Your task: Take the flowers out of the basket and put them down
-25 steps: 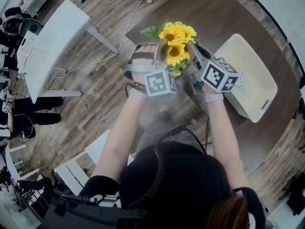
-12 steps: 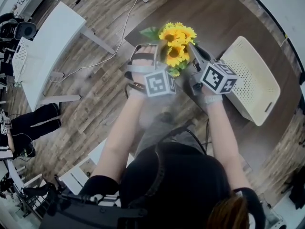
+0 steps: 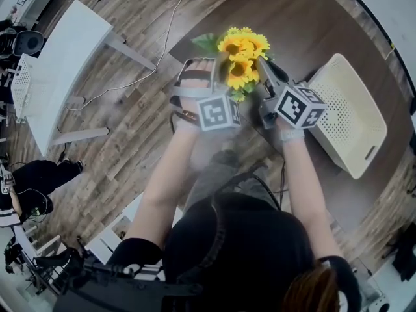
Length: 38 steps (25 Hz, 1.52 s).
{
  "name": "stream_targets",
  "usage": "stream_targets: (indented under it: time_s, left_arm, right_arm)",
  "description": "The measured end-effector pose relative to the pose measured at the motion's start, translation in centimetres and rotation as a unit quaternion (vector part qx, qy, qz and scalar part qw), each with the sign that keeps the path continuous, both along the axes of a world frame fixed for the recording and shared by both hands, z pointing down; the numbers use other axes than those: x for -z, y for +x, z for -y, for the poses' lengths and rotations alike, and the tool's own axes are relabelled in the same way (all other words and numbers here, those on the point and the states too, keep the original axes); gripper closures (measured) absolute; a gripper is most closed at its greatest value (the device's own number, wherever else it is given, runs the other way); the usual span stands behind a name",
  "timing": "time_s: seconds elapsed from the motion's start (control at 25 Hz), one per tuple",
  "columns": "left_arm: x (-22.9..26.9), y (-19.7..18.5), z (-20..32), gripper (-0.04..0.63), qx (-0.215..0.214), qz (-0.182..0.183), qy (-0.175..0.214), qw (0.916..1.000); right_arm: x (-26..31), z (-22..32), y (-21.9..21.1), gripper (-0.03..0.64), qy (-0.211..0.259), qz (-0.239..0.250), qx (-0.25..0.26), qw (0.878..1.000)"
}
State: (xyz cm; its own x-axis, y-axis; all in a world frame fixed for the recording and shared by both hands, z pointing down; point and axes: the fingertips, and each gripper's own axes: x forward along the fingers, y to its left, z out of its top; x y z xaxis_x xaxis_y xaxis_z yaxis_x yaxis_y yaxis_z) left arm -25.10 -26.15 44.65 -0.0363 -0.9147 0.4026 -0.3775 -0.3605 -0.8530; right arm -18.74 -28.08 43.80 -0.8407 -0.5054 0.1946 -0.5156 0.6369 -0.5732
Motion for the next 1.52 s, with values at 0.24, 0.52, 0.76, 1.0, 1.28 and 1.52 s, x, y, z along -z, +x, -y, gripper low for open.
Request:
stream_targets:
  time_s: [0.24, 0.52, 0.76, 1.0, 1.28, 1.52]
  left_arm:
    - [-0.9, -0.4, 1.1, 0.578, -0.001, -0.005, -0.006, 1.0]
    - [-1.3, -0.8, 1.9, 0.578, 0.0, -0.008, -0.007, 0.9999]
    - [-1.7, -1.4, 3.3, 0.578, 0.002, -0.006, -0.009, 0.9999]
    - [-2.0, -1.7, 3.9, 0.578, 0.001, -0.006, -0.007, 1.0]
    - [-2.1, -1.8, 4.0, 0.578, 0.002, -0.007, -0.002, 1.0]
    - [-2.1, -1.8, 4.0, 0.578, 0.001, -0.016, 0.0, 0.9999]
  right_arm:
    - [-0.7, 1.0, -0.3, 0.615, -0.003, 0.0, 0.001, 1.0]
    - [-1.2, 1.6, -0.6, 0.615, -0.005, 0.002, -0.001, 1.0]
    - [-1.8, 2.9, -1.2, 0.615, -0.009, -0.001, 0.0, 1.0]
    - [-2.4, 3.4, -1.4, 0.615, -0.011, 0.001, -0.002, 1.0]
    - [-2.7, 3.5, -1.5, 0.615, -0.013, 0.003, -0.003, 1.0]
    - [-3.1, 3.5, -1.5, 0.615, -0.019, 0.007, -0.004, 1.0]
